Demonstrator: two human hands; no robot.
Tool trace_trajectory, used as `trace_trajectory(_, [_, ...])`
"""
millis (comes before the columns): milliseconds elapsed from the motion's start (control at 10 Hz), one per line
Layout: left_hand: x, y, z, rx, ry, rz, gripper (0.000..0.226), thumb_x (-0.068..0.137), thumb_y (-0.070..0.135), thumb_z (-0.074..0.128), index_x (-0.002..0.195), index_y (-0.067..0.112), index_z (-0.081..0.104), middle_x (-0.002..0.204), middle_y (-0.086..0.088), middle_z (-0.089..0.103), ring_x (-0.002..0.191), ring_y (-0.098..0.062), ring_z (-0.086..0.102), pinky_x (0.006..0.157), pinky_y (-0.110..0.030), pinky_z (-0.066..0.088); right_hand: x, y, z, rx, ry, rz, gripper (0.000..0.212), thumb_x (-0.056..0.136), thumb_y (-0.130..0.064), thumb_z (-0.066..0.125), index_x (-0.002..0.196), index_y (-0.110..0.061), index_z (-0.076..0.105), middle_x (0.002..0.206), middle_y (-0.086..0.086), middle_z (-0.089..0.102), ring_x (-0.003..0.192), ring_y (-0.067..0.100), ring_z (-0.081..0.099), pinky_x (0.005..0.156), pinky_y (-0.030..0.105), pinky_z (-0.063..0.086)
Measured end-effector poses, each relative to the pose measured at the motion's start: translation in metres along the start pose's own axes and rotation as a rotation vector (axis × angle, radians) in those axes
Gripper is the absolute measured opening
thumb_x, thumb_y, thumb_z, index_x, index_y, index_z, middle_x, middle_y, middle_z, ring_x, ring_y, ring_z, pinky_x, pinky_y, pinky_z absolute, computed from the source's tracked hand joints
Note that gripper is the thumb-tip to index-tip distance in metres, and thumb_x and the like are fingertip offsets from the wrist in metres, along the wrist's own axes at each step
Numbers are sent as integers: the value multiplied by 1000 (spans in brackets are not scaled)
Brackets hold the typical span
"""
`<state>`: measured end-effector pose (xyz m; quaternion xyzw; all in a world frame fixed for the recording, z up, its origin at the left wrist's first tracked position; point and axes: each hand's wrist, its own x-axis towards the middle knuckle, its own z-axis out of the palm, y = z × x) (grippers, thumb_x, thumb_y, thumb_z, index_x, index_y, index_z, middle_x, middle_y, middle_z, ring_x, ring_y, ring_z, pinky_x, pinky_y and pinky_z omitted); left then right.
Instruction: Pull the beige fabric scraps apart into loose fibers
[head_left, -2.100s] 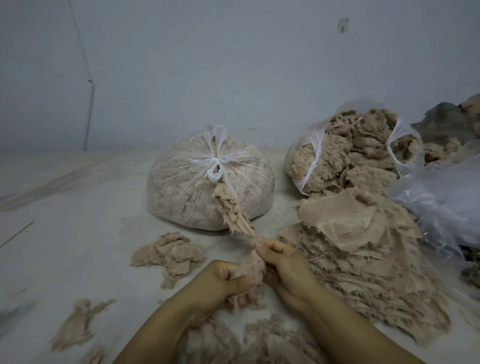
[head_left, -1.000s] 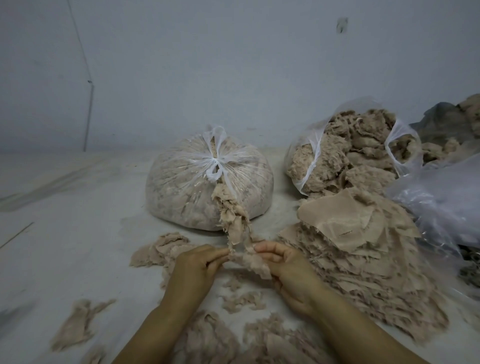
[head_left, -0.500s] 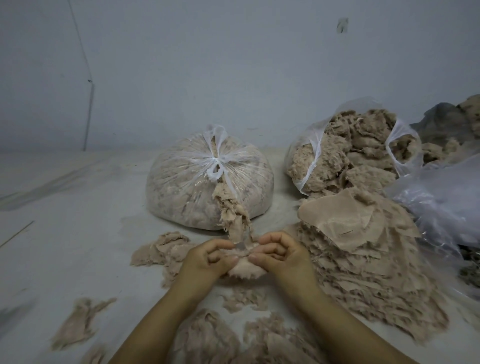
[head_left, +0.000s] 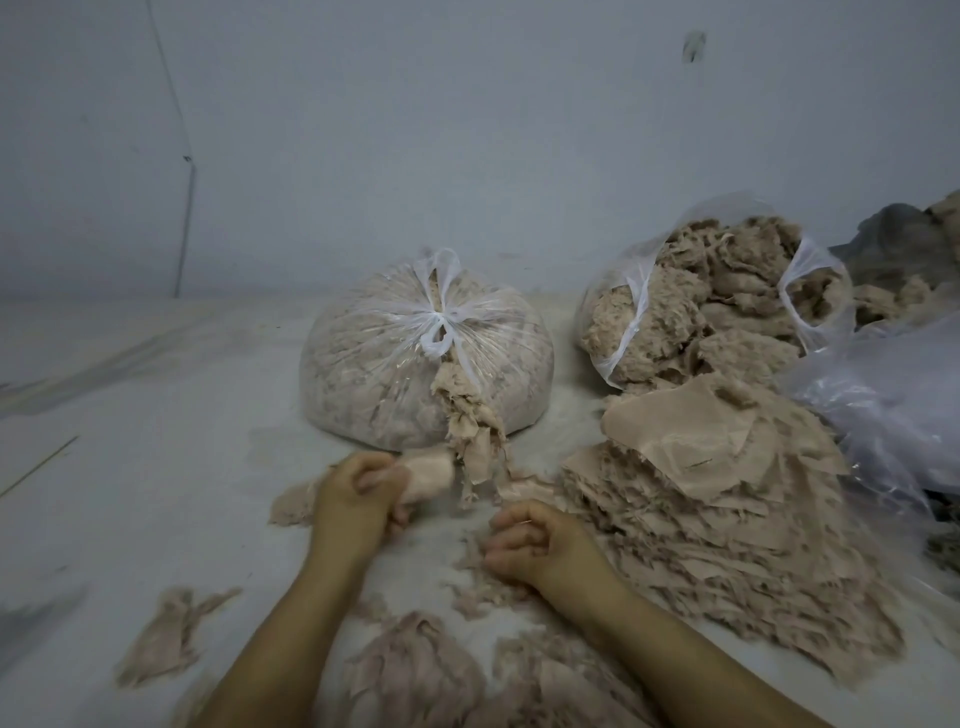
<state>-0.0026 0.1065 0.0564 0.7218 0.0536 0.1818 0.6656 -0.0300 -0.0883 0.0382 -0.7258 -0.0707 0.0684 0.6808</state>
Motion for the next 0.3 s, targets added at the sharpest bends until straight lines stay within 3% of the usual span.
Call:
trace_trajectory(100, [20, -13, -26, 197, 229, -41, 15, 88, 17, 65, 101, 12, 63, 91, -11, 66, 74, -24, 59, 65, -29, 49, 3, -3, -5, -241, 162, -179, 11, 91, -15, 63, 85, -20, 70, 74, -9, 67, 67, -2, 59, 66, 10, 45])
trace_trajectory(200, [23, -22, -32, 402, 313, -34, 37, 87, 27, 63, 120, 14, 56, 117, -14, 50, 78, -19, 52, 79, -30, 41, 3, -3, -5, -454, -10, -267, 21, 99, -23, 49, 110, -25, 68, 111, -15, 64, 100, -5, 56, 89, 6, 38])
trace_trajectory(300, [15, -17, -21, 452, 164, 171, 7, 86, 15, 61, 87, 21, 64, 94, -4, 63, 80, -18, 57, 74, -26, 42, -3, 2, 3, -645, -259, -250, 34, 100, -33, 46, 117, -11, 66, 122, -2, 65, 110, 6, 56, 95, 9, 39])
